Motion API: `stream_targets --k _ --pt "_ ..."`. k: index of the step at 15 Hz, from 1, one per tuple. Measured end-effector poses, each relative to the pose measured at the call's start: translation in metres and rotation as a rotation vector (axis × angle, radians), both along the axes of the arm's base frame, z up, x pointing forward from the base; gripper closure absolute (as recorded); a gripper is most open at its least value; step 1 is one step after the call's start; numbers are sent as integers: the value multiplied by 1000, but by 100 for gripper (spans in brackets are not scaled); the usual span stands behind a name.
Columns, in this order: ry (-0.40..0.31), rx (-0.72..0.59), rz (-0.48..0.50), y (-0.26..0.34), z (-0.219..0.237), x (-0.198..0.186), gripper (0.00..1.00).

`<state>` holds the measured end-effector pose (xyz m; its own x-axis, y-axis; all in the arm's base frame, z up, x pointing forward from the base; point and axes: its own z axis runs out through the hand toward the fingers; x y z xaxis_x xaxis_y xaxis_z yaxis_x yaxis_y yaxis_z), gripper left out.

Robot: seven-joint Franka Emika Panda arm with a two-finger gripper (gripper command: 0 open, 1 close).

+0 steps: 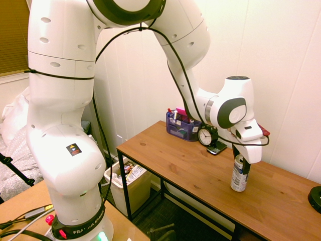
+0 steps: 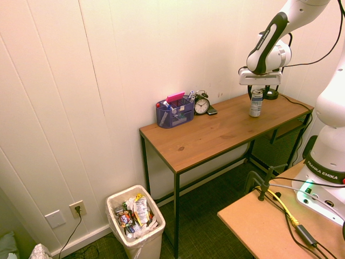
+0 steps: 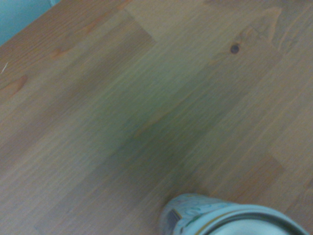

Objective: Throw the can in the trash bin

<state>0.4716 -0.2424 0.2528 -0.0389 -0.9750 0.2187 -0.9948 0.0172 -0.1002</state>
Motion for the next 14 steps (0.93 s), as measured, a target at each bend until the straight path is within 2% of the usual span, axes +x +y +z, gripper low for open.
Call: stream_targets --k 4,7,10,14 --pt "-35 24 41 11 10 5 100" --pt "-88 65 197 74 51 8 100" --pt "-83 122 389 178 107 4 100" --pt "-79 131 699 370 181 -20 100"
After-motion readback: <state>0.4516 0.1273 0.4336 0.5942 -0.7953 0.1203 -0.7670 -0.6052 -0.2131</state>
